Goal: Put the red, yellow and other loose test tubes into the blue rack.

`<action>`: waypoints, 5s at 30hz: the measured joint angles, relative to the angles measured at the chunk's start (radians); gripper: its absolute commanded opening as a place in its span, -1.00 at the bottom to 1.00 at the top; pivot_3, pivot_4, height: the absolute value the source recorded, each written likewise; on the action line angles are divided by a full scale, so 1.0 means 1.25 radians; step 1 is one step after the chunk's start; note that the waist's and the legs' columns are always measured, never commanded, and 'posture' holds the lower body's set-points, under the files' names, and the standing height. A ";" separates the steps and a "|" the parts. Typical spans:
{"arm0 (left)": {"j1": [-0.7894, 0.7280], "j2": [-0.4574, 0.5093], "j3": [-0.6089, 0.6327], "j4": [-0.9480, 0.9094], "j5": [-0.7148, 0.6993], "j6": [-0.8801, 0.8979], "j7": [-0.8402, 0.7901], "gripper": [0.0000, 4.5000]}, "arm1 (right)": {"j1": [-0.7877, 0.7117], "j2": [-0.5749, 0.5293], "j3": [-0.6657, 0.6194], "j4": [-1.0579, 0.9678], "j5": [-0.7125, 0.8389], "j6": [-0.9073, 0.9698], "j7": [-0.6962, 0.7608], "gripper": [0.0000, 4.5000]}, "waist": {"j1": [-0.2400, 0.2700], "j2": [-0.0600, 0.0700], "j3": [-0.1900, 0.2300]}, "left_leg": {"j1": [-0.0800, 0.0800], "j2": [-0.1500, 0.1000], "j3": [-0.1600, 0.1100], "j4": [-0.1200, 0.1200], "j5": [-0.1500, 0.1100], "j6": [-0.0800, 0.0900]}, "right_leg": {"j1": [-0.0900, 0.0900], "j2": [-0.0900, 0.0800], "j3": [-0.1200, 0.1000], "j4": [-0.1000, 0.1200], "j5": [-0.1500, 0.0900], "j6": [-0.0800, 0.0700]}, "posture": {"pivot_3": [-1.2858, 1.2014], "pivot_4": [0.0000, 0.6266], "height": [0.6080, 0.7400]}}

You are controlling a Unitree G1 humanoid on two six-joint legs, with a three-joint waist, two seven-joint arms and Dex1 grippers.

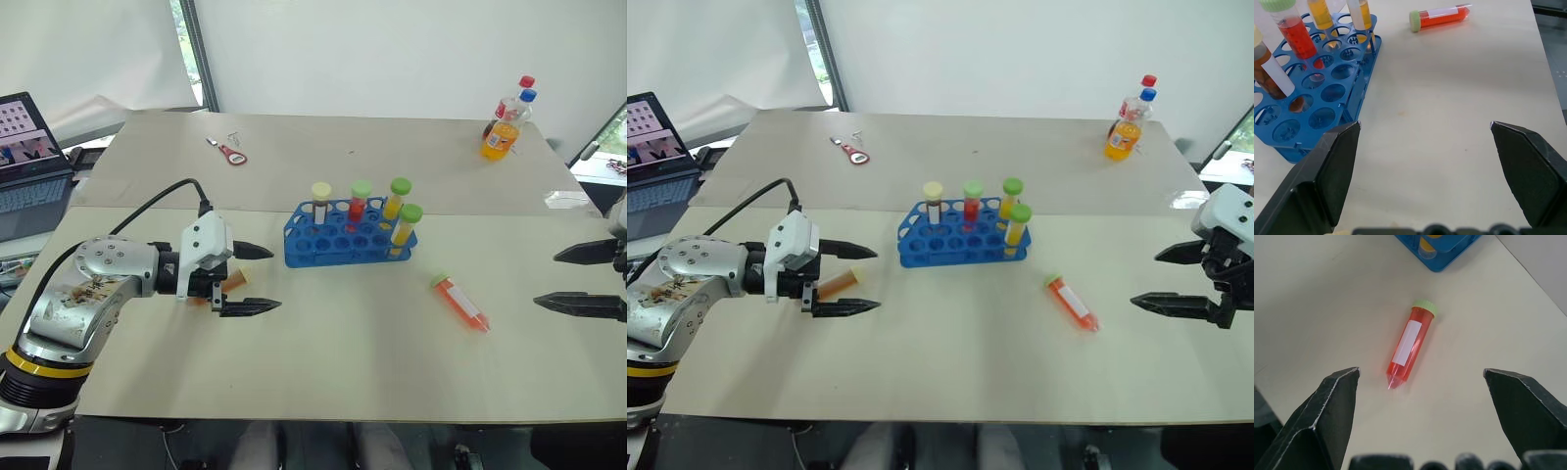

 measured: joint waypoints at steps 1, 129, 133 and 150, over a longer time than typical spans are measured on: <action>0.000 -0.001 -0.001 0.000 0.000 0.001 -0.001 1.00 | -0.009 0.000 0.001 0.000 -0.001 0.001 0.001 0.99 | 0.000 0.000 0.000 | 0.000 0.000 0.000 0.000 0.000 0.000 | 0.000 0.000 0.000 0.000 0.000 0.000 | 0.03 -0.52 1.00; -0.022 0.390 -0.019 0.203 0.173 0.031 -0.116 1.00 | -0.173 0.666 0.421 -0.187 -0.103 -0.230 -0.530 0.65 | -0.020 -0.003 0.001 | 0.000 0.001 0.000 -0.001 0.000 -0.001 | -0.004 0.001 -0.001 0.007 -0.002 -0.002 | 0.03 -0.52 1.00; -0.004 0.393 -0.011 0.217 0.181 0.019 -0.129 1.00 | -0.179 0.614 0.414 -0.209 -0.055 -0.202 -0.476 0.65 | -0.011 -0.003 0.001 | 0.000 0.001 0.001 0.000 0.000 -0.001 | -0.004 0.001 -0.001 0.007 -0.002 -0.002 | 0.03 -0.52 1.00; -0.079 0.313 -0.079 0.116 0.187 0.148 -0.127 1.00 | -0.185 0.440 0.347 -0.298 0.114 -0.061 -0.367 0.65 | 0.001 -0.004 0.002 | 0.000 0.000 0.000 0.000 0.000 -0.001 | -0.003 0.001 -0.001 0.008 -0.002 -0.002 | 0.03 -0.52 1.00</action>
